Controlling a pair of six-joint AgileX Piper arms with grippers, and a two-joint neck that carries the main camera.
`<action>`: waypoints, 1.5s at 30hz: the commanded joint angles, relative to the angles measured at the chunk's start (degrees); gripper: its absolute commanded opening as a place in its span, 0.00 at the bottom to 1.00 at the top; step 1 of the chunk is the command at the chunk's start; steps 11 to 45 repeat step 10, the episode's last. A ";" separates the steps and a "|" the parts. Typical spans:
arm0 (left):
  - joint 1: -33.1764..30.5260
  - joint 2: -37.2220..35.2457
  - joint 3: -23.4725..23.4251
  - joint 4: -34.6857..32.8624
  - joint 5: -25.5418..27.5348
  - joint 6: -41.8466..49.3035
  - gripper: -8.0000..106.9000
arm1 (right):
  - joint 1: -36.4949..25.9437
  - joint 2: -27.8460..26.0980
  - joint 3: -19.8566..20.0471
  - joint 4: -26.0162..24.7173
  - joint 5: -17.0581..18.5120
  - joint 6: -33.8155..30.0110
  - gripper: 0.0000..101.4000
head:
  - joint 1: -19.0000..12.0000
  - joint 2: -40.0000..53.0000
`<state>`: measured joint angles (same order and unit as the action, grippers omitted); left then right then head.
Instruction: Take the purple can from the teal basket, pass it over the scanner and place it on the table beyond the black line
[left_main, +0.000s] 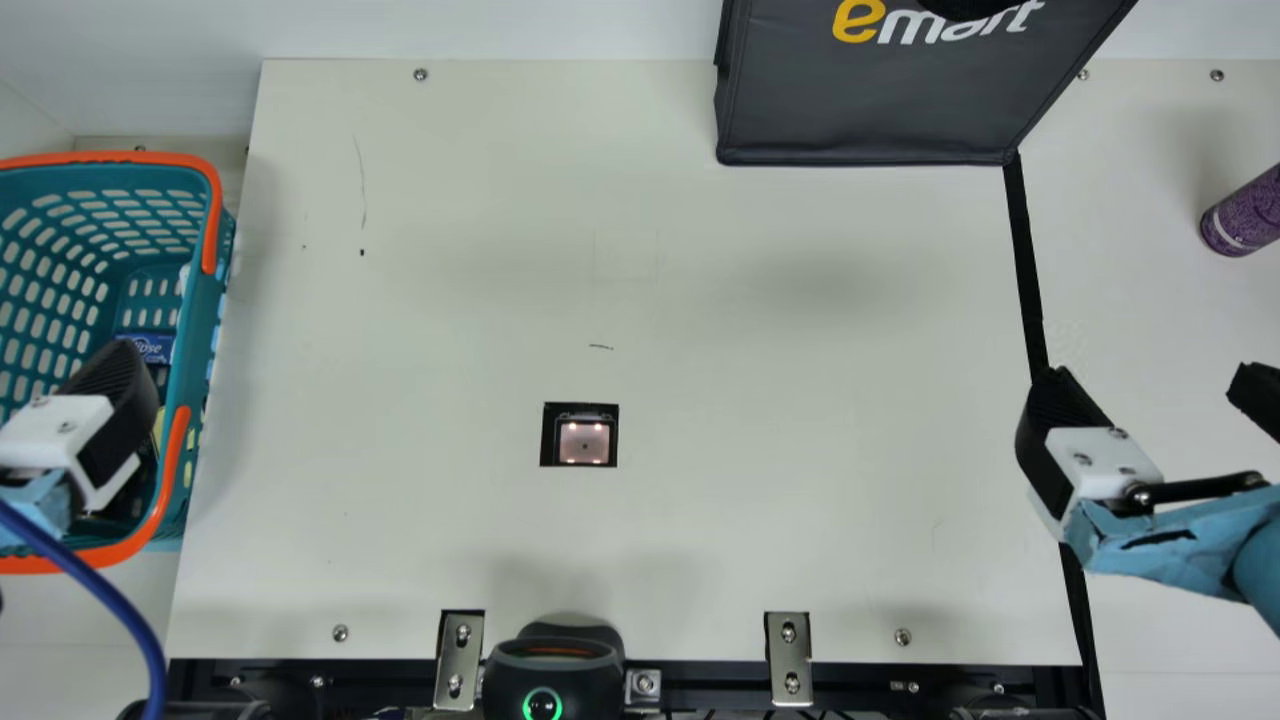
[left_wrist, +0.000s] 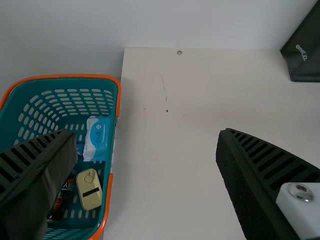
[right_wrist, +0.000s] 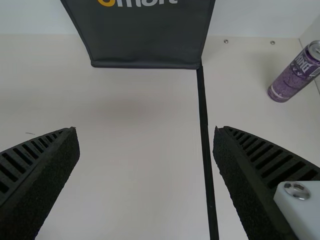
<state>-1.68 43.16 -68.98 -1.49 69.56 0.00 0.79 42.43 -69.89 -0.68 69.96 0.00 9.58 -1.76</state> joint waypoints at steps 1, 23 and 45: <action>0.00 0.00 0.00 0.00 0.00 0.00 0.85 | 0.00 0.00 0.00 0.00 0.00 0.00 0.94 | -1.66 0.18; 0.00 0.00 0.00 0.00 0.00 0.00 0.85 | 0.00 0.00 0.00 0.00 0.00 0.00 0.94 | -1.66 0.18; 0.00 0.00 0.00 0.00 0.00 0.00 0.85 | 0.00 0.00 0.00 0.00 0.00 0.00 0.94 | -1.66 0.18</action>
